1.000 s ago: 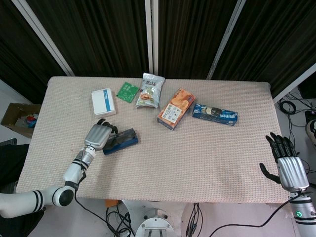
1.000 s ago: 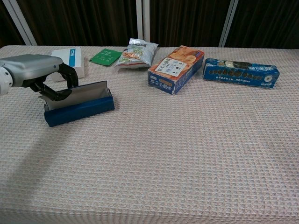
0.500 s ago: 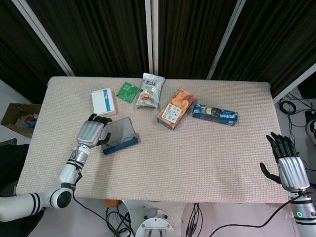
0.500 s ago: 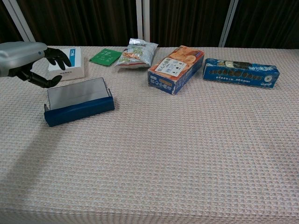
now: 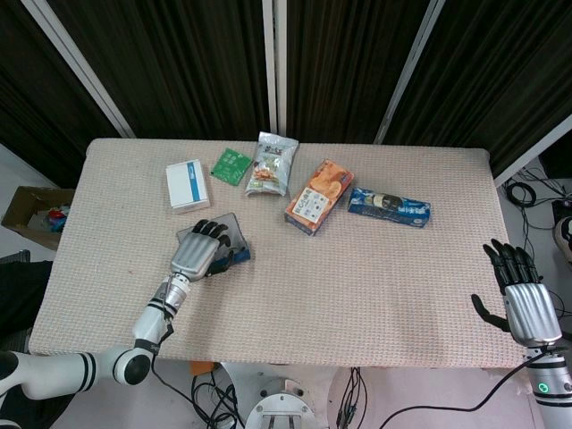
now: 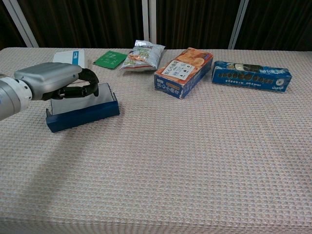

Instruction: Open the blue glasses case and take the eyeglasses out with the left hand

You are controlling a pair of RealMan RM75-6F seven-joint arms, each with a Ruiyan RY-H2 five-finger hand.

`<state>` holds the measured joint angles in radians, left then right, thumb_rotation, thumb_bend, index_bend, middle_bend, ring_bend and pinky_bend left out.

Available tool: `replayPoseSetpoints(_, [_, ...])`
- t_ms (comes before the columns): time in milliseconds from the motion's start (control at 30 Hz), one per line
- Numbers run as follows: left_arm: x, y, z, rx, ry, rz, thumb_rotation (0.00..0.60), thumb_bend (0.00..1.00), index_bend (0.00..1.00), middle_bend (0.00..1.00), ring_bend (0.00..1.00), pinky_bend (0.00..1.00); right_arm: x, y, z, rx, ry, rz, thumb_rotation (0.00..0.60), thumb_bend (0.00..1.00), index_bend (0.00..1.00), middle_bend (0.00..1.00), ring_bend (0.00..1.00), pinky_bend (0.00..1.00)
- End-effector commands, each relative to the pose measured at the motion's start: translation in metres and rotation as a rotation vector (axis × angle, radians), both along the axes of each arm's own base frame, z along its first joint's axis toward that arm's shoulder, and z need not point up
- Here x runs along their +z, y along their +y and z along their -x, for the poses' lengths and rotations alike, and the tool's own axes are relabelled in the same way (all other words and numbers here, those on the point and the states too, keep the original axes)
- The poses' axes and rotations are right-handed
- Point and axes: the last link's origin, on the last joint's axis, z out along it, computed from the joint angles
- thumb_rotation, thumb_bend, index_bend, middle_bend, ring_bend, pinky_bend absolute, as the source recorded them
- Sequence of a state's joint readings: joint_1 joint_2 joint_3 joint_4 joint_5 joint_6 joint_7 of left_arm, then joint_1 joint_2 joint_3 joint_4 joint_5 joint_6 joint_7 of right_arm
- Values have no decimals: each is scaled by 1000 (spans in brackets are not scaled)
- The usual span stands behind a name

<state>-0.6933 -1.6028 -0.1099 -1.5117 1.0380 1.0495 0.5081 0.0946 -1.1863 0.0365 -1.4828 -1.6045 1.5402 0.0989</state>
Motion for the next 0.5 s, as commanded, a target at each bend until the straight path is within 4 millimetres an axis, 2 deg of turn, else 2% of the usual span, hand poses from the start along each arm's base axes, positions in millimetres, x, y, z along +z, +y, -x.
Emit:
replayPoseSetpoints(33, [-5,-1,1,-6,33,-9,0,481,370,146,107,109,0,0,1,-2,-1,-1,600,280,0,48,0,0])
replayPoseSetpoints(333, [-22,-8,-10,-27,14,42,0,482,370,146,107,108,0,1,2,-5,0,-1,600,280,0,48,0,0])
replayPoseSetpoints(500, [-22,-20,-16,-46,-14,94,0,482,383,145,107,108,1,1,2,-3,-1,0,600,280,0,48,0,0])
